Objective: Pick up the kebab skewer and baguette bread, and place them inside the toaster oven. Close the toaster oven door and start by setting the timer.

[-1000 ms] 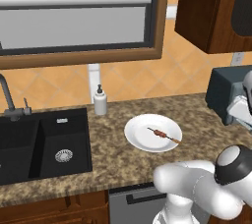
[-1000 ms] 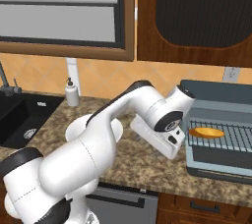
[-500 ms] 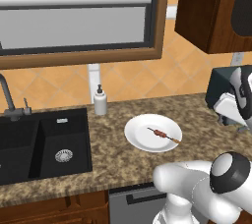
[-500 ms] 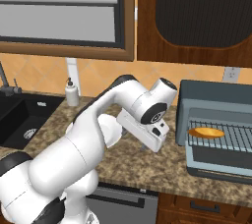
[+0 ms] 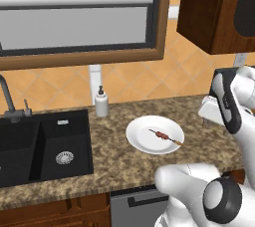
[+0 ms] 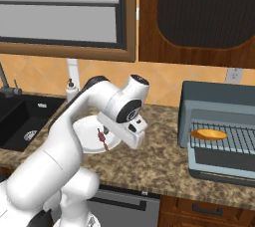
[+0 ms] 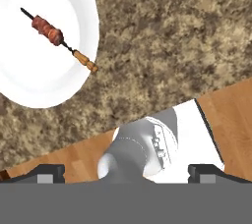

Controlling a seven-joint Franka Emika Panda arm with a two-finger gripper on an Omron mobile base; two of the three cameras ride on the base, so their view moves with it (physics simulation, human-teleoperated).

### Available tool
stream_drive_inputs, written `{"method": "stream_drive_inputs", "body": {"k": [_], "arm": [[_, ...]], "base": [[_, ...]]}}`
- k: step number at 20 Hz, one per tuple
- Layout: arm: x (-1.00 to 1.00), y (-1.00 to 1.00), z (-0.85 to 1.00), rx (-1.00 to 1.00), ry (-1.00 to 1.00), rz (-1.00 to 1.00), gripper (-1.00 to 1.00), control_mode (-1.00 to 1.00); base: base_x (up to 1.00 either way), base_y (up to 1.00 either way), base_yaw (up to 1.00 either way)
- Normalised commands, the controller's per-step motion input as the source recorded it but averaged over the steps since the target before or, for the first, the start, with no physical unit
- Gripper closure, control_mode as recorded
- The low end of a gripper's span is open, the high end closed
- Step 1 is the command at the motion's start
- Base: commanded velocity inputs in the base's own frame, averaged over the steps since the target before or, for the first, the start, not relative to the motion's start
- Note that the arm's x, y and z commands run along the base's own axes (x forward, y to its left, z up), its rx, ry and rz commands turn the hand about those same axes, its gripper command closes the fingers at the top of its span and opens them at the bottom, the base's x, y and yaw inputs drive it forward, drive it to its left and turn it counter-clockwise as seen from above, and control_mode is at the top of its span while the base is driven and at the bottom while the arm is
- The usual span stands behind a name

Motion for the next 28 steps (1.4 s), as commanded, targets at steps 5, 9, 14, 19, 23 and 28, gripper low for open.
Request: {"method": "stream_drive_inputs", "body": {"k": [5,9,14,19,23,28], "arm": [[0.18,0.51,0.03,-0.04,0.0,0.0,-1.0,-1.0],[0.85,0.0,0.14,0.0,0.09,0.03,-1.0,-1.0],[0.63,0.0,0.0,0.0,0.07,0.21,-1.0,-1.0],[0.49,0.01,0.0,0.0,0.03,0.29,-1.0,-1.0],[0.46,0.17,0.0,0.0,0.01,0.23,-1.0,-1.0],[0.26,0.56,0.0,-0.02,0.0,0.07,-1.0,-1.0]], "base": [[0.0,0.0,0.0],[0.0,0.0,0.0],[0.0,0.0,0.0],[0.0,0.0,0.0],[0.0,0.0,0.0],[0.0,0.0,0.0]]}}
